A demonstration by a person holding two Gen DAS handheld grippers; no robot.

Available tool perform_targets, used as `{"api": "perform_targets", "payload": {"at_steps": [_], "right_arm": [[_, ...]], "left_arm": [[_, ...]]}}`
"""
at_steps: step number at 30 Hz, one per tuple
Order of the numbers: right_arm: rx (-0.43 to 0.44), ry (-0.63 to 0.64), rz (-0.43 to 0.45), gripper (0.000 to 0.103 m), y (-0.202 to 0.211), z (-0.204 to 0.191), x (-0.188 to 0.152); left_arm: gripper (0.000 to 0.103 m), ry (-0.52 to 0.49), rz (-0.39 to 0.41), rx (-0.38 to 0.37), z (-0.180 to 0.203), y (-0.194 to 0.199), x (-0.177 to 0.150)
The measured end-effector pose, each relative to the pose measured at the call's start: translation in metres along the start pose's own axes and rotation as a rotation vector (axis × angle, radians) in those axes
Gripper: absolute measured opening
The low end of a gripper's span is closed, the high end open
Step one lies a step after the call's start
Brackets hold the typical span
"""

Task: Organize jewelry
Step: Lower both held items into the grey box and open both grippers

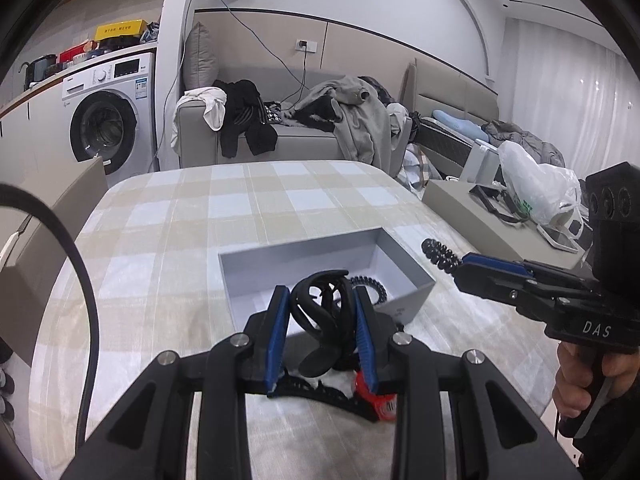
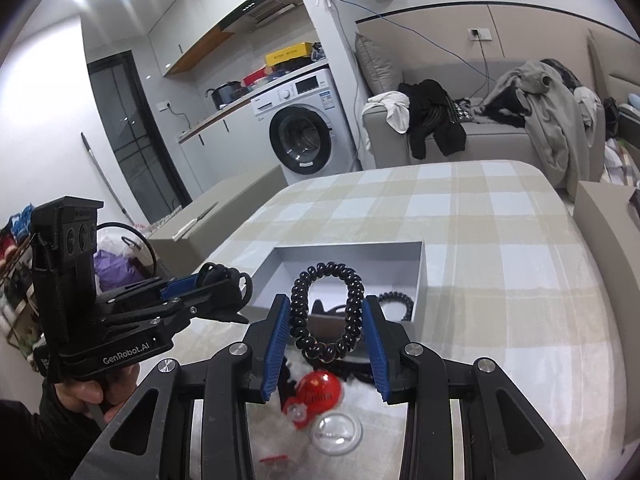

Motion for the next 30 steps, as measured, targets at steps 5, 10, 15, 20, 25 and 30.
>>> {"api": "perform_targets", "payload": {"at_steps": [5,10,15,20,25,30], "right_arm": [[-0.015,-0.023,-0.004,0.035,-0.014,0.006,0.004],[-0.011,-0.032,-0.034,0.035,-0.030,0.007,0.004],[-0.011,-0.038,-0.056,0.035,-0.045,0.009,0.004],[-0.023,-0.050,-0.079,0.035,-0.056,0.013,0.002],[-0.038,-0.057,-0.095,0.035,-0.062,0.017,0.000],[-0.047,-0.058,-0.114,0.035,-0.068,0.020,-0.005]], "left_arm": [[0.026,0.012,-0.008,0.012,-0.009,-0.014,0.000],[0.026,0.023,-0.026,0.036,-0.019,-0.024,0.001],[0.026,0.019,-0.037,0.049,-0.024,-0.031,0.003],[0.026,0.025,-0.052,0.051,-0.026,-0.035,0.002],[0.026,0.017,-0.066,0.052,-0.026,-0.039,0.001],[0.026,0.004,-0.088,0.051,-0.025,-0.045,-0.002]]}}
Point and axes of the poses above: each gripper's, at about its wrist camera, not at the fingertips, and y roughly against the way its jaws point, z to its right, x to its top, the point moved 4 cm from there along -y, roughly the way its jaws point, and after that the axes turned 14 degrees about z, right-handed, at the moved point
